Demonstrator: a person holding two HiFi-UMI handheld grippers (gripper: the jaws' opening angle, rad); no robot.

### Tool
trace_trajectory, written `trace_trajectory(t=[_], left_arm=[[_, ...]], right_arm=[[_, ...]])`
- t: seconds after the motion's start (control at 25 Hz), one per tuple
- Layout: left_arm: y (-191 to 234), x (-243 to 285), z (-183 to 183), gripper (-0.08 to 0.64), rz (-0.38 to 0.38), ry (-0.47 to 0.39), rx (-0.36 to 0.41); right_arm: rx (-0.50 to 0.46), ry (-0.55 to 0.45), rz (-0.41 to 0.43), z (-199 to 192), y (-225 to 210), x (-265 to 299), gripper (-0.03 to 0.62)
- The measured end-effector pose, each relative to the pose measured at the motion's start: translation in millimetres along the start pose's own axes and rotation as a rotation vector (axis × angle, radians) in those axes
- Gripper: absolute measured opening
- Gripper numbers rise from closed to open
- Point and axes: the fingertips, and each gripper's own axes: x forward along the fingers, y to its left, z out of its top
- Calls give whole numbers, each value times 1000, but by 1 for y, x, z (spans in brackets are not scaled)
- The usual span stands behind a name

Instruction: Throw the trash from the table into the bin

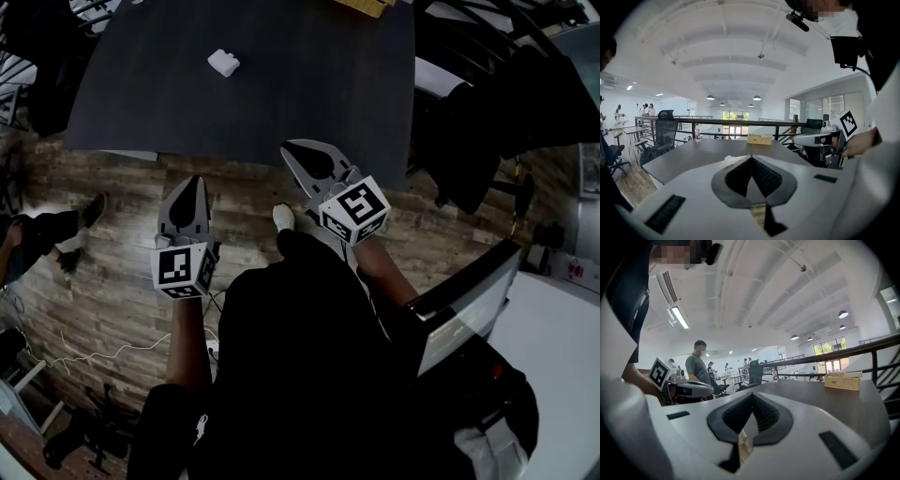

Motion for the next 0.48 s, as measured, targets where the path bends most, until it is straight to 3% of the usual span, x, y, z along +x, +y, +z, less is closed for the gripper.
trace_trajectory(t=[0.48], left_arm=[[15,67,14,9,8,9,13]], right_arm=[[-1,25,34,2,-55,52,6]])
